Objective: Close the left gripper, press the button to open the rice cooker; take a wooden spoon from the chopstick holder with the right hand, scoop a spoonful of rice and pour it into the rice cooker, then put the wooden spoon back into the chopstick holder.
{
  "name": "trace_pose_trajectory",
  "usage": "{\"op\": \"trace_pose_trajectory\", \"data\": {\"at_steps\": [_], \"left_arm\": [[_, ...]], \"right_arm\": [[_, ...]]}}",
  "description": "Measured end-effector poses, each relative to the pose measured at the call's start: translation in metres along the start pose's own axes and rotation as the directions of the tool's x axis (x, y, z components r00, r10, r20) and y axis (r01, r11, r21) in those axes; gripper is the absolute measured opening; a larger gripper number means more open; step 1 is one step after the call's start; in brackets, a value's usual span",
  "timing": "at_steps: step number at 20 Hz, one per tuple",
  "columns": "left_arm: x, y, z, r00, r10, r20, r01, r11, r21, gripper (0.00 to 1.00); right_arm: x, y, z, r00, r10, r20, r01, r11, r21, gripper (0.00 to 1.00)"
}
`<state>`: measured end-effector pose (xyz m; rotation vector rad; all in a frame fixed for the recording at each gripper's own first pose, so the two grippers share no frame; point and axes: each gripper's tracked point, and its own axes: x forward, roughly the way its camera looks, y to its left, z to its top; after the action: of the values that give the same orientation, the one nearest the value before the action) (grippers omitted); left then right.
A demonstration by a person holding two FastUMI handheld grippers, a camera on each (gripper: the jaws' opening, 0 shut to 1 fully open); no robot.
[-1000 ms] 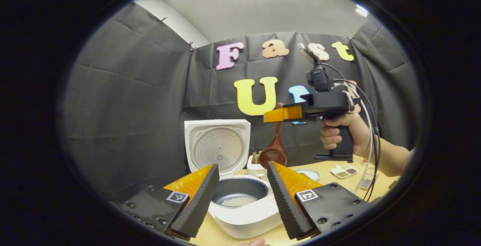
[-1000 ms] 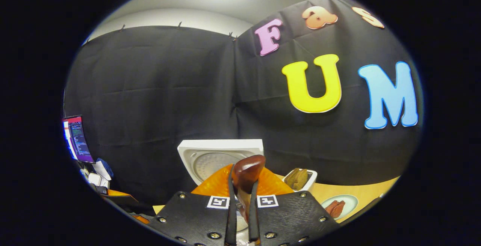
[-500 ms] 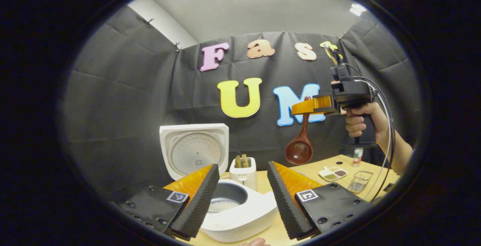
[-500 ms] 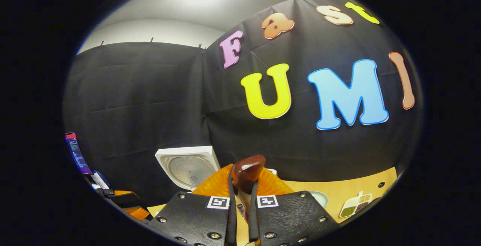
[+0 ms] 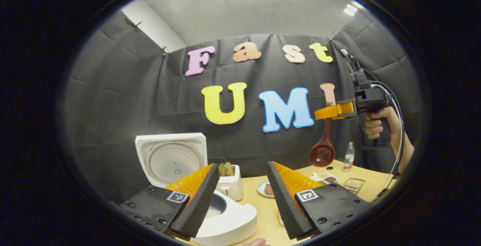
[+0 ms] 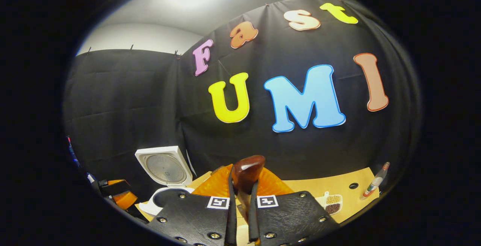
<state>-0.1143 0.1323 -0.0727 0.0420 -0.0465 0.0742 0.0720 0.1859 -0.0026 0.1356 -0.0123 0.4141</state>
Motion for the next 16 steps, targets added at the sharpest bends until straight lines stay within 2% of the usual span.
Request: {"op": "trace_pose_trajectory", "data": {"at_steps": [1,3,5,6,7,8,10,16], "left_arm": [[0.003,-0.006,0.002,1.000,-0.008,0.002,0.008,1.000,-0.007,0.92],[0.009,-0.019,0.004,1.000,-0.023,0.003,0.023,1.000,-0.007,0.92],[0.011,-0.029,0.008,0.999,-0.033,0.012,0.032,0.999,0.020,0.85],[0.013,-0.033,0.009,0.999,-0.036,0.014,0.036,0.999,0.033,0.92],[0.016,-0.035,0.009,0.999,-0.036,0.016,0.035,0.999,0.038,0.92],[0.018,-0.037,0.012,0.999,-0.037,0.020,0.036,0.999,0.039,0.88],[0.023,-0.046,0.016,0.998,-0.054,0.023,0.054,0.998,0.022,0.92],[0.044,-0.062,0.028,0.997,-0.074,0.021,0.074,0.997,-0.037,0.92]], "right_arm": [[-0.005,-0.009,-0.002,1.000,-0.009,-0.003,0.009,1.000,0.004,0.13],[-0.016,-0.027,-0.004,1.000,-0.026,-0.011,0.026,1.000,0.015,0.13],[-0.034,-0.046,-0.004,0.999,-0.046,-0.019,0.047,0.999,0.010,0.13],[-0.042,-0.057,-0.002,0.998,-0.063,-0.017,0.063,0.998,0.008,0.12],[-0.050,-0.067,0.001,0.997,-0.081,-0.012,0.081,0.997,0.008,0.12],[-0.055,-0.076,0.005,0.996,-0.094,-0.005,0.094,0.996,0.010,0.12],[-0.064,-0.090,0.008,0.993,-0.117,0.001,0.117,0.993,0.022,0.12],[-0.089,-0.121,0.004,0.985,-0.173,-0.007,0.174,0.984,0.035,0.12]]}}
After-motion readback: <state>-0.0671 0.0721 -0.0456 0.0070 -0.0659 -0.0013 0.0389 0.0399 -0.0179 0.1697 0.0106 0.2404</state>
